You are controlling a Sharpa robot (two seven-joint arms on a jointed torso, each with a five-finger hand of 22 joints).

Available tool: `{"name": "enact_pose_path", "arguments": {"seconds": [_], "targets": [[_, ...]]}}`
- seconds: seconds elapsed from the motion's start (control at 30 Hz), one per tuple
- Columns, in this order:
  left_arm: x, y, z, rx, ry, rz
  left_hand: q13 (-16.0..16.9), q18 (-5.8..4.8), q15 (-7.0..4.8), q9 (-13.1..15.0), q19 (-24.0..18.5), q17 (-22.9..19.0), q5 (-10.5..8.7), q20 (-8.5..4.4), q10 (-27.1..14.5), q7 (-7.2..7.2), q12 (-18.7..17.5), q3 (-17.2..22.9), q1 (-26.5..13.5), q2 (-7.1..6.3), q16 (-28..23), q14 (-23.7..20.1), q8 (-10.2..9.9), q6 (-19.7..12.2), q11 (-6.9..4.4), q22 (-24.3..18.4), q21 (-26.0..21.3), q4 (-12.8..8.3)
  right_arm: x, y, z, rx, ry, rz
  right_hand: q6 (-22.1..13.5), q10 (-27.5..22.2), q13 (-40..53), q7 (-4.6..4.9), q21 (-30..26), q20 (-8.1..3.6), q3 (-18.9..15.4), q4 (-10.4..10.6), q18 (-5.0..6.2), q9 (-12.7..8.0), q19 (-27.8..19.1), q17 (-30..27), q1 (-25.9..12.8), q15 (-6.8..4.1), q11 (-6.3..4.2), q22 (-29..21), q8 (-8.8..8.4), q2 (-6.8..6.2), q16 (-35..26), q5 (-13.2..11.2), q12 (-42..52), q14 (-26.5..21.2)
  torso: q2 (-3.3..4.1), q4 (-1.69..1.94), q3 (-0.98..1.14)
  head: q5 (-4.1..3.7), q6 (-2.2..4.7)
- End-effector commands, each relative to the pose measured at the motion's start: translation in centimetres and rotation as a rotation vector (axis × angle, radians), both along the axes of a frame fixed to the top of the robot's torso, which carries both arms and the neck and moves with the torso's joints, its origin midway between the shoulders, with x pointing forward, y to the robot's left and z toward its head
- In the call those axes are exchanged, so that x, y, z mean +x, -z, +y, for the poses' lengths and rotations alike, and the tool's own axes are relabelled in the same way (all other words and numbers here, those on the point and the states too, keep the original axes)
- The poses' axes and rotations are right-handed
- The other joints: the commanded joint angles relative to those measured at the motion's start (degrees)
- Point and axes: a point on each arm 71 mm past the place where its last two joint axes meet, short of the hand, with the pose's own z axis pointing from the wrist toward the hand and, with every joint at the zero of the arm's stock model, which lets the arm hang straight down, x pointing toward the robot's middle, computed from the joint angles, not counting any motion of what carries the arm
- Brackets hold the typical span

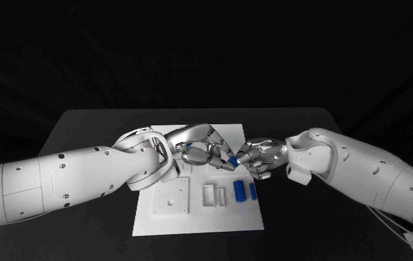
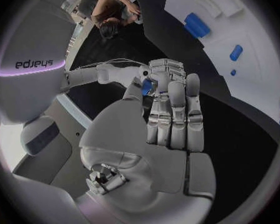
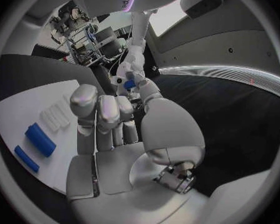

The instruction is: Assemble the parts on the task board

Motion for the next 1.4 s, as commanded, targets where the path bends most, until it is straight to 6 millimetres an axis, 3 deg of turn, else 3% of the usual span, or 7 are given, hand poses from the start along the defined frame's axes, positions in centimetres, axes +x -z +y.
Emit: {"name": "enact_pose_path", "arguments": {"seconds": [0.03, 0.37, 0.67, 0.77, 1.03, 1.2, 1.4], "targets": [[-0.1, 0.1, -0.3, 0.021, 0.02, 0.01, 0.13, -0.98, -0.26, -0.12, 0.28, 0.08, 0.45, -0.22, 0.44, -0.19, 0.39, 0.27, 0.59, 0.68, 0.44, 0.39, 0.06, 0.1, -0.04, 0.21, 0.36, -0.42, -0.2, 0.1, 0.2, -0.002, -0.032, -0.002, 0.06, -0.27, -0.06, -0.22, 0.26, 0.14, 0.04, 0.48, -0.5, 0.06, 2.11, 0.02, 0.05, 0.06, -0.03, 5.83, 0.21, 0.48, 0.11, 0.18, -0.22, -0.32, -0.01, 0.01, -0.03, 0.0, -0.05], [-0.3, 0.1, -0.6, 0.012, 0.039, 0.018, 0.09, -1.07, -0.61, -0.17, 0.18, 0.2, 4.54, -0.55, 1.1, -0.88, 0.01, 1.75, 3.72, 3.43, 0.92, 0.73, 0.09, 1.84, -0.46, 1.09, 1.05, -1.85, -0.1, 0.3, 0.3, -0.01, -0.031, 0.0, 0.02, -0.33, -0.12, -0.21, 0.23, 0.15, 0.03, 0.6, -0.5, 0.06, 2.09, 0.03, 0.01, 0.07, -0.02, 5.83, 0.19, 0.49, 0.08, 0.18, -0.33, -0.33, -0.02, -0.01, -0.08, -0.1, 0.0], [-0.5, -0.1, -0.6, -0.016, 0.041, 0.04, -0.66, -1.13, -1.09, 0.88, 0.48, 0.35, 4.84, -1.02, 3.16, -1.94, -1.45, 3.68, 6.35, 5.84, 1.25, 1.43, 0.15, 4.75, -0.98, 1.92, 1.83, -4.65, 0.0, 0.5, 0.2, -0.013, -0.024, 0.003, 0.02, -0.33, -0.12, -0.21, 0.23, 0.15, 0.03, 0.6, -0.5, 0.06, 2.09, 0.03, 0.01, 0.07, -0.02, 5.83, 0.19, 0.49, 0.08, 0.18, -0.33, -0.33, 0.0, 0.05, -0.05, -0.18, -0.1], [-0.5, -0.1, -0.5, -0.03, 0.039, 0.045, -1.05, -1.15, -1.31, 1.75, 0.57, 0.47, -1.36, -1.28, 4.16, -2.16, -2.29, 7.2, 7.61, 6.56, 1.4, 1.72, 0.19, 5.56, -1.15, 2.46, 2.29, -6.48, 0.0, 0.5, 0.1, -0.015, -0.018, 0.003, -0.05, -0.42, -0.15, -0.18, 0.1, 0.15, 0.02, 0.82, -0.48, 0.06, 2.05, -0.02, 0.0, 0.08, 0.0, 5.79, 0.2, 0.4, -0.06, 0.2, -0.46, -0.37, 0.0, 0.03, -0.03, -0.13, -0.15], [-0.2, -0.3, -0.2, -0.072, 0.009, 0.076, 0.29, -1.12, -1.63, 4.1, 0.65, 0.74, -1.56, -1.6, 6.22, -2.46, -4.36, 14.63, 4.55, 4.41, 1.55, 2.46, 0.07, 6.44, -1.45, 3.78, 3.3, -7.93, 0.3, 0.6, -0.2, -0.029, 0.033, 0.001, -2.21, -1.87, -1.37, 0.61, -1.47, 0.26, -1.82, 2.17, -0.12, -0.1, 1.74, -0.28, -1.94, 0.37, 0.57, 5.43, 0.09, -1.42, -0.64, 0.21, -2.42, -0.76, -0.01, 0.04, -0.02, -0.14, -0.22], [0.9, -0.1, 1.1, -0.112, -0.101, 0.164, 1.49, -1.12, -1.79, 4.6, 0.82, 0.9, -1.42, -1.75, 6.65, -2.65, -4.38, 16.96, 3.53, 3.42, 1.61, 2.77, 0.09, 6.95, -1.64, 4.09, 3.56, -8.14, 0.8, 0.3, -0.8, -0.025, 0.129, -0.027, -10.41, -6.45, -3.53, 3.43, -9.47, 2.12, -8.87, 5.53, 1.4, 0.08, -0.12, -2.19, -2.19, 2.27, 2.87, 3.58, 0.29, -3.27, -3.62, -10.56, -5.11, -3.3, -0.04, 0.11, 0.08, -0.14, -0.14], [2.3, 0.7, 2.8, -0.165, -0.284, 0.356, 2.1, -1.08, -1.86, 4.05, 0.9, 0.93, -1.62, -1.79, 6.74, -2.64, -4.34, 18.25, 3.04, 3.25, 1.41, 2.78, 0.09, 7.29, -1.71, 4.02, 3.51, -8.36, 1.2, -0.2, -1.8, -0.018, 0.264, -0.088, -15.91, -9.78, -6.48, 4.95, -15.83, 3.63, -11.53, 9.52, 3.03, -0.01, -0.81, -3.94, -1.1, 3.49, 4.17, 2.57, 0.26, -4.36, -3.82, -16.81, -4.68, -5.27, -0.05, 0.15, 0.11, 0.1, 0.14]]}}
